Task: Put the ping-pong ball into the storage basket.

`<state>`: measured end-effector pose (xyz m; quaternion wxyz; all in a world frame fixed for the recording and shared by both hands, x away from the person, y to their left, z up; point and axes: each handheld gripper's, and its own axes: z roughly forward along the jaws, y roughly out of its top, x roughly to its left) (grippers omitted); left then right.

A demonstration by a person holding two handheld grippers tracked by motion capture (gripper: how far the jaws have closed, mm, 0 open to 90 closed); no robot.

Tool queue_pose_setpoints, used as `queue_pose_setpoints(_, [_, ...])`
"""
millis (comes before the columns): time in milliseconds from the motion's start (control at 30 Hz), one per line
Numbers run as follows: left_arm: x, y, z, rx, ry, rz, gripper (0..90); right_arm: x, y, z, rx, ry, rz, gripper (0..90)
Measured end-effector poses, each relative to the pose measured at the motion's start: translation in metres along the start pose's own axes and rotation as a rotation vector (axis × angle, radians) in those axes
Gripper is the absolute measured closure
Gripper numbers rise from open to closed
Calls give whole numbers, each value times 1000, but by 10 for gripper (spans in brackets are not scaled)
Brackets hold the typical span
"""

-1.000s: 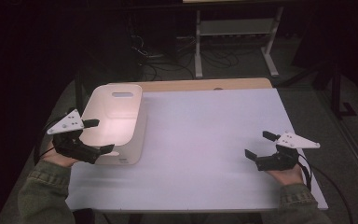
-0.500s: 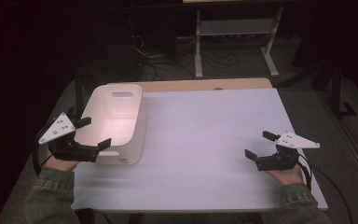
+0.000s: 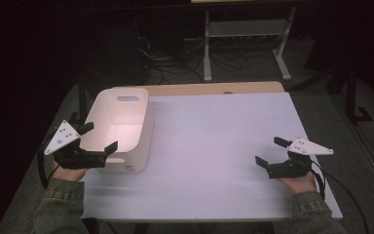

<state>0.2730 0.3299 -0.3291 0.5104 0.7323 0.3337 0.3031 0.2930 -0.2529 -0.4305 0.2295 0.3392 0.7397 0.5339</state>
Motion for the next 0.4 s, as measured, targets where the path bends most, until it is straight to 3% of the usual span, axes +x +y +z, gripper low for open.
queue_pose_setpoints(167, [-2,-3,-4,-47,-13,1,0,0,0,0,2,-1,1,0])
queue_pose_setpoints(400, [-2,-2,-7,-49,-3,11,0,0,0,1,2,2,-3,0])
